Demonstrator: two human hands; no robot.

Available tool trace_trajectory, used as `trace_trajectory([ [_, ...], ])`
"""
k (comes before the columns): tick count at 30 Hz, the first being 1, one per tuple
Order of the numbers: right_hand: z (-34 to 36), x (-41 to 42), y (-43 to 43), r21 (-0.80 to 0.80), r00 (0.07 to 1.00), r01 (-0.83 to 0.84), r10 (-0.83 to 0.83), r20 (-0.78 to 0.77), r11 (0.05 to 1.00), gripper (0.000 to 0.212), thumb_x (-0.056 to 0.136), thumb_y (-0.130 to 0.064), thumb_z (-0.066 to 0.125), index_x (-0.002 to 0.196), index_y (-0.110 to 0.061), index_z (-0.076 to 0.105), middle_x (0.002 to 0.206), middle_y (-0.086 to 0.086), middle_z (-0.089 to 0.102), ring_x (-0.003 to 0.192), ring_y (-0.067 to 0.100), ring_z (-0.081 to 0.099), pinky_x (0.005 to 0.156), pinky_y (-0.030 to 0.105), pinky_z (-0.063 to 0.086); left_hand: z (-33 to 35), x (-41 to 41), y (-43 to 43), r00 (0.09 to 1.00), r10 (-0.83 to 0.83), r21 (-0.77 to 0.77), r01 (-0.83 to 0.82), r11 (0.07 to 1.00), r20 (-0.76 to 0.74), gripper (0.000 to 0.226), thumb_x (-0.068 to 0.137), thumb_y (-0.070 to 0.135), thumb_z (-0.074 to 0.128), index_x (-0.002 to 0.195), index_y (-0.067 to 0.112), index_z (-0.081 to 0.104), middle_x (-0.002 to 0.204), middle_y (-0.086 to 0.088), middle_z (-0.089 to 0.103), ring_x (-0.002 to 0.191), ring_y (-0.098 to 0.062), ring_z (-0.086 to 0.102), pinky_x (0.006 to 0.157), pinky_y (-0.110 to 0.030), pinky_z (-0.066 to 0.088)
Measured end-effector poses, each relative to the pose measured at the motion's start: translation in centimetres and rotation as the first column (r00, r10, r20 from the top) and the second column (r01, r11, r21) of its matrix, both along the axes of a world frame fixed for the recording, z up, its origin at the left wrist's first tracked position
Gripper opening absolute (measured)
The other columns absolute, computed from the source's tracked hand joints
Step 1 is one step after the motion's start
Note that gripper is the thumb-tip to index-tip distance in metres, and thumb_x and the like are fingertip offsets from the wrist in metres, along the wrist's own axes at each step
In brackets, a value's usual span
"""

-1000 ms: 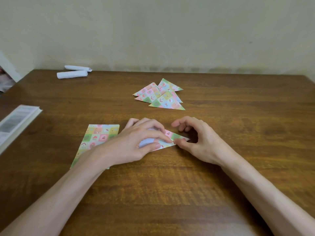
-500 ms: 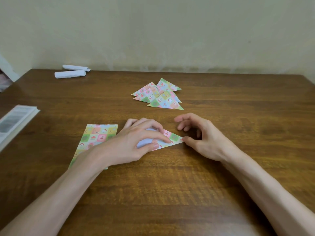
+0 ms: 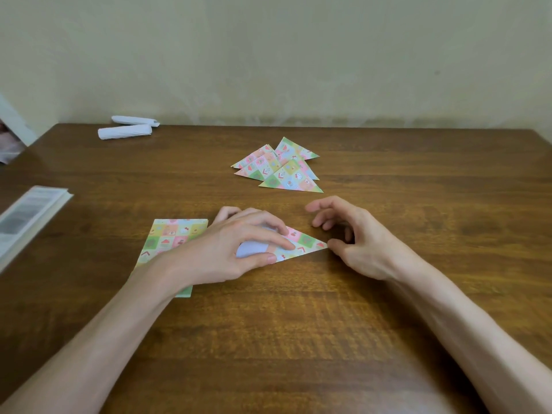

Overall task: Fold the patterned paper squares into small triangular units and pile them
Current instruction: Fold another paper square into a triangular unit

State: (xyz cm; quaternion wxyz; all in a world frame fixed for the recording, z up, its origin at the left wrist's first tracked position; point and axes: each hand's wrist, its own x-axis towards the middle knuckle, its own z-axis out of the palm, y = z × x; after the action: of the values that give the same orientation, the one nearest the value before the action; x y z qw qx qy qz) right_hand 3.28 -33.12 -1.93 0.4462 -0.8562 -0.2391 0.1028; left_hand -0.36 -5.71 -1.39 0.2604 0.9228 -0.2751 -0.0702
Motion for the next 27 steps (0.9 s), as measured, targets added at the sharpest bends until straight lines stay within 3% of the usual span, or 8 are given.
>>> trace_trajectory([
  [7, -0.2, 0.2, 0.3, 0.030, 1.000, 0.028, -0.027, -0.012, 0.999, 0.057, 0.085, 0.006, 0.070, 0.128, -0.030, 0.059, 0.111, -0.005, 0.065, 0.101, 0.004, 0.059, 0.076, 0.009, 0.042, 0.1, 0.3, 0.6, 1.000, 0.006, -0.009, -0.006, 1.000, -0.028, 0.031, 0.095, 0.045, 0.069, 0.124, 0.054, 0.067, 0.141, 0.038, 0.049, 0.144, 0.007, 0.030, 0.117, -0.028, 0.014],
  [12, -0.4, -0.1, 0.7, -0.051, 0.999, 0.020, -0.018, 0.043, 0.998, 0.058, 0.087, 0.002, 0.069, 0.129, -0.037, 0.058, 0.111, -0.010, 0.061, 0.107, 0.008, 0.056, 0.089, 0.017, 0.043, 0.1, 0.2, 0.6, 0.999, 0.007, -0.020, -0.008, 1.000, -0.038, 0.031, 0.094, 0.045, 0.069, 0.124, 0.054, 0.067, 0.141, 0.040, 0.048, 0.143, 0.010, 0.029, 0.116, -0.025, 0.014],
  [17, -0.3, -0.4, 0.6, 0.088, 0.989, 0.109, -0.117, 0.091, 0.990, 0.039, 0.087, -0.008, 0.076, 0.117, -0.032, 0.067, 0.104, -0.006, 0.067, 0.094, 0.008, 0.063, 0.074, 0.010, 0.041, -0.5, -0.1, -0.4, 0.994, 0.075, -0.031, -0.073, 0.997, 0.082, 0.032, 0.089, 0.052, 0.073, 0.121, 0.048, 0.071, 0.133, 0.033, 0.056, 0.133, 0.008, 0.039, 0.110, -0.019, 0.019],
  [20, -0.3, -0.9, 0.9, -0.032, 0.942, 0.123, -0.107, 0.318, 0.992, 0.027, 0.088, -0.015, 0.074, 0.106, -0.034, 0.072, 0.104, -0.014, 0.065, 0.098, 0.005, 0.059, 0.081, 0.012, 0.040, -0.9, -0.6, -1.9, 0.974, 0.100, -0.017, -0.098, 0.995, 0.202, 0.032, 0.093, 0.056, 0.064, 0.122, 0.045, 0.072, 0.124, 0.027, 0.057, 0.121, 0.003, 0.047, 0.104, -0.030, 0.033],
  [23, -0.4, -1.3, 1.1, -0.175, 0.914, 0.053, 0.023, 0.405, 0.983, 0.013, 0.090, -0.027, 0.073, 0.100, -0.035, 0.075, 0.107, -0.021, 0.064, 0.110, 0.006, 0.054, 0.097, 0.034, 0.045, -0.8, -0.8, -2.1, 0.973, 0.094, -0.016, -0.093, 0.996, 0.212, 0.032, 0.099, 0.051, 0.058, 0.129, 0.044, 0.068, 0.126, 0.026, 0.055, 0.120, 0.003, 0.047, 0.104, -0.032, 0.036],
  [25, -0.4, -1.3, 1.0, -0.227, 0.912, 0.036, 0.060, 0.405, 0.973, 0.011, 0.090, -0.038, 0.072, 0.100, -0.036, 0.076, 0.109, -0.022, 0.065, 0.113, 0.007, 0.055, 0.095, 0.042, 0.046, -0.3, -0.9, -1.6, 0.981, 0.071, -0.014, -0.070, 0.997, 0.181, 0.041, 0.093, 0.054, 0.066, 0.132, 0.045, 0.066, 0.130, 0.028, 0.053, 0.125, 0.010, 0.042, 0.107, -0.025, 0.032],
  [27, -0.4, -1.1, 0.9, -0.248, 0.905, 0.037, 0.073, 0.419, 0.968, 0.014, 0.090, -0.043, 0.072, 0.101, -0.036, 0.076, 0.110, -0.023, 0.065, 0.114, 0.005, 0.055, 0.094, 0.039, 0.044, 0.5, -1.1, -0.8, 0.993, 0.056, -0.027, -0.053, 0.998, 0.103, 0.056, 0.079, 0.058, 0.079, 0.133, 0.047, 0.064, 0.134, 0.033, 0.049, 0.129, 0.018, 0.033, 0.108, -0.011, 0.023],
])
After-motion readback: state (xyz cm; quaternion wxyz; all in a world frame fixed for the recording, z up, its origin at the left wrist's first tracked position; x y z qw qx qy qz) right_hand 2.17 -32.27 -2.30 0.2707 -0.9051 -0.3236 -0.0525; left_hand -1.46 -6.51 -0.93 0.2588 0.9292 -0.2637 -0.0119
